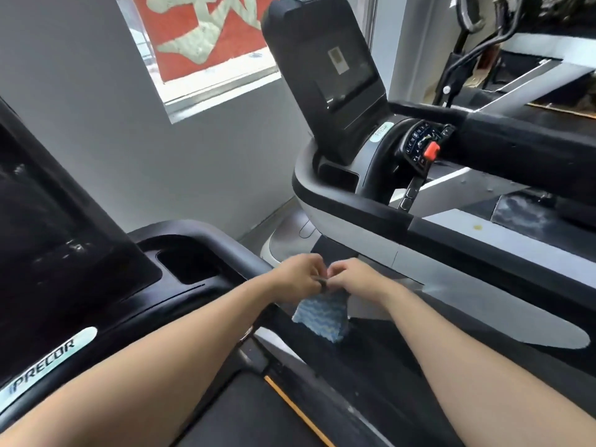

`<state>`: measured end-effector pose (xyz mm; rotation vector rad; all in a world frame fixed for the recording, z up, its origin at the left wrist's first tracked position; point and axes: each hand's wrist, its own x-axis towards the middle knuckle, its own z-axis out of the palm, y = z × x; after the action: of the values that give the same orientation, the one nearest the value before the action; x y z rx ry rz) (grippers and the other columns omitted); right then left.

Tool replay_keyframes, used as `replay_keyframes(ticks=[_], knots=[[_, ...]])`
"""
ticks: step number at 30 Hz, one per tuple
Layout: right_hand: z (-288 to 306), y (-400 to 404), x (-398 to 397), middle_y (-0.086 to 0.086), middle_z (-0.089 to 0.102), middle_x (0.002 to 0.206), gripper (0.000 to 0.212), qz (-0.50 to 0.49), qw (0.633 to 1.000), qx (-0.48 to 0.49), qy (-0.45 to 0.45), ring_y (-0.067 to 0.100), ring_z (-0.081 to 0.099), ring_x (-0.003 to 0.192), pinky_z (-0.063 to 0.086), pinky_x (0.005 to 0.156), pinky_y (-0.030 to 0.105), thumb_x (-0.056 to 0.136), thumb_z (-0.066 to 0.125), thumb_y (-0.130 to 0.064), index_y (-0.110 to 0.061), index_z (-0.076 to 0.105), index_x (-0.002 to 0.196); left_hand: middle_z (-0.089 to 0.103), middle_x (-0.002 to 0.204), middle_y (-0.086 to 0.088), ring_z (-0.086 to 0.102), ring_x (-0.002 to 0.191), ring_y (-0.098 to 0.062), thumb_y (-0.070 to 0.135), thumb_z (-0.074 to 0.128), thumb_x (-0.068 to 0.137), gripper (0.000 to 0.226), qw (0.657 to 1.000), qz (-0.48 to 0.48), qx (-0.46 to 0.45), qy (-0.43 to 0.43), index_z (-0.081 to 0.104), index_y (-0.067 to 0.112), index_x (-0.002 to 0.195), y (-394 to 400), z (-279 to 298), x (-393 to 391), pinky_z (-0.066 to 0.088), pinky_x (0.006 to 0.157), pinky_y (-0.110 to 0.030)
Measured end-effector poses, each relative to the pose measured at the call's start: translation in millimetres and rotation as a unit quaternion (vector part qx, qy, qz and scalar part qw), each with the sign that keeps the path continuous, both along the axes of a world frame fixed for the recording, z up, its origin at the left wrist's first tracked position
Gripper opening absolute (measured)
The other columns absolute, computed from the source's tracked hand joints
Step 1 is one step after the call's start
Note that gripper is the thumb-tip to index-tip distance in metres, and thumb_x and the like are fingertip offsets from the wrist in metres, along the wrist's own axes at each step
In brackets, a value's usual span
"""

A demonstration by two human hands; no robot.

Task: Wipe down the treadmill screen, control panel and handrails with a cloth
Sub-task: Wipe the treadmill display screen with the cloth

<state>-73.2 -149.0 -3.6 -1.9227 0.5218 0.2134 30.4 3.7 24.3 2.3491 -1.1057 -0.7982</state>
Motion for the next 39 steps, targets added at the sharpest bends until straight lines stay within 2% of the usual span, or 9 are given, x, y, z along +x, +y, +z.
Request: replay_keyframes(ticks=[3, 9, 18, 24, 27, 30, 34, 36, 39], knots=[[53.5, -0.8, 17.5, 0.009, 0.056, 0.075, 0.013, 0.050, 0.995, 0.070, -0.047, 0.021, 0.053, 0.074, 0.042, 0.071, 0.035, 0.066, 0.076, -0.015, -0.016, 0.066, 0.075, 0.074, 0.077, 0.010, 0.061, 0.064, -0.006, 0.033, 0.080, 0.075, 0.018, 0.994, 0.034, -0.091, 0.044, 0.068, 0.033, 0.089, 22.7, 46.0, 21.5, 0.051, 0.065, -0.028], [148.7, 28.7, 68.7, 0.014, 0.070, 0.081, 0.010, 0.111, 0.967, 0.132, -0.185, 0.023, 0.057, 0.076, 0.042, 0.072, 0.035, 0.074, 0.077, -0.015, -0.016, 0.075, 0.084, 0.077, 0.091, -0.014, 0.065, 0.074, -0.014, 0.030, 0.081, 0.086, 0.017, 0.957, 0.145, -0.242, 0.066, 0.076, 0.020, 0.099, 80.4, 140.7, 45.7, 0.054, 0.071, -0.036], [234.3, 116.6, 140.3, 0.016, 0.075, 0.086, 0.009, 0.224, 0.919, 0.089, -0.313, 0.019, 0.066, 0.075, 0.053, 0.071, 0.036, 0.086, 0.082, -0.017, -0.016, 0.078, 0.094, 0.075, 0.105, -0.022, 0.074, 0.087, -0.024, 0.019, 0.074, 0.097, 0.020, 0.900, 0.282, -0.332, 0.013, 0.069, 0.009, 0.113, 186.1, 228.5, 40.6, 0.064, 0.079, -0.044], [257.5, 193.5, 164.9, 0.016, 0.074, 0.088, 0.004, 0.253, 0.888, 0.103, -0.370, 0.014, 0.065, 0.073, 0.054, 0.068, 0.030, 0.092, 0.078, -0.012, -0.016, 0.078, 0.090, 0.072, 0.115, -0.026, 0.072, 0.107, -0.041, 0.016, 0.070, 0.100, 0.024, 0.863, 0.352, -0.363, 0.007, 0.065, 0.003, 0.120, 261.2, 244.4, 30.6, 0.058, 0.089, -0.064], [254.3, 234.8, 182.6, -0.003, 0.076, 0.086, 0.011, 0.235, 0.880, 0.058, -0.409, 0.006, 0.069, 0.077, 0.055, 0.070, 0.023, 0.091, 0.079, -0.017, -0.026, 0.076, 0.094, 0.074, 0.110, -0.022, 0.072, 0.103, -0.043, 0.017, 0.067, 0.102, 0.018, 0.848, 0.381, -0.367, -0.024, 0.067, 0.006, 0.117, 291.7, 249.5, 33.6, 0.060, 0.084, -0.063], [243.2, 275.0, 199.8, -0.014, 0.070, 0.103, 0.031, 0.213, 0.870, -0.002, -0.444, 0.001, 0.067, 0.093, 0.052, 0.079, 0.021, 0.089, 0.080, -0.022, -0.039, 0.060, 0.106, 0.076, 0.104, -0.018, 0.075, 0.095, -0.038, 0.020, 0.066, 0.103, 0.016, 0.832, 0.406, -0.375, -0.046, 0.067, 0.008, 0.114, 318.9, 251.2, 45.4, 0.062, 0.079, -0.061], [225.8, 322.9, 211.2, -0.011, 0.051, 0.129, 0.033, 0.192, 0.814, -0.128, -0.533, 0.010, 0.050, 0.116, 0.045, 0.093, 0.021, 0.093, 0.069, -0.043, -0.031, 0.054, 0.120, 0.077, 0.101, -0.016, 0.077, 0.092, -0.035, 0.023, 0.066, 0.103, 0.015, 0.819, 0.430, -0.376, -0.051, 0.068, 0.011, 0.113, 351.6, 246.0, 72.1, 0.063, 0.077, -0.061], [215.5, 344.7, 217.9, -0.009, 0.046, 0.143, 0.045, 0.203, 0.802, -0.159, -0.539, 0.013, 0.044, 0.130, 0.038, 0.101, 0.018, 0.095, 0.061, -0.056, -0.028, 0.055, 0.130, 0.077, 0.099, -0.015, 0.077, 0.091, -0.036, 0.025, 0.065, 0.104, 0.015, 0.818, 0.431, -0.380, -0.035, 0.069, 0.013, 0.111, 366.5, 242.3, 88.9, 0.064, 0.074, -0.056], [201.3, 372.6, 231.5, -0.026, 0.039, 0.153, 0.061, 0.248, 0.822, -0.136, -0.494, -0.001, 0.033, 0.144, 0.030, 0.112, 0.013, 0.096, 0.057, -0.068, -0.040, 0.043, 0.149, 0.078, 0.098, -0.012, 0.078, 0.085, -0.028, 0.026, 0.061, 0.106, 0.017, 0.808, 0.440, -0.393, -0.007, 0.070, 0.013, 0.112, 385.0, 236.9, 113.0, 0.062, 0.066, -0.039]])
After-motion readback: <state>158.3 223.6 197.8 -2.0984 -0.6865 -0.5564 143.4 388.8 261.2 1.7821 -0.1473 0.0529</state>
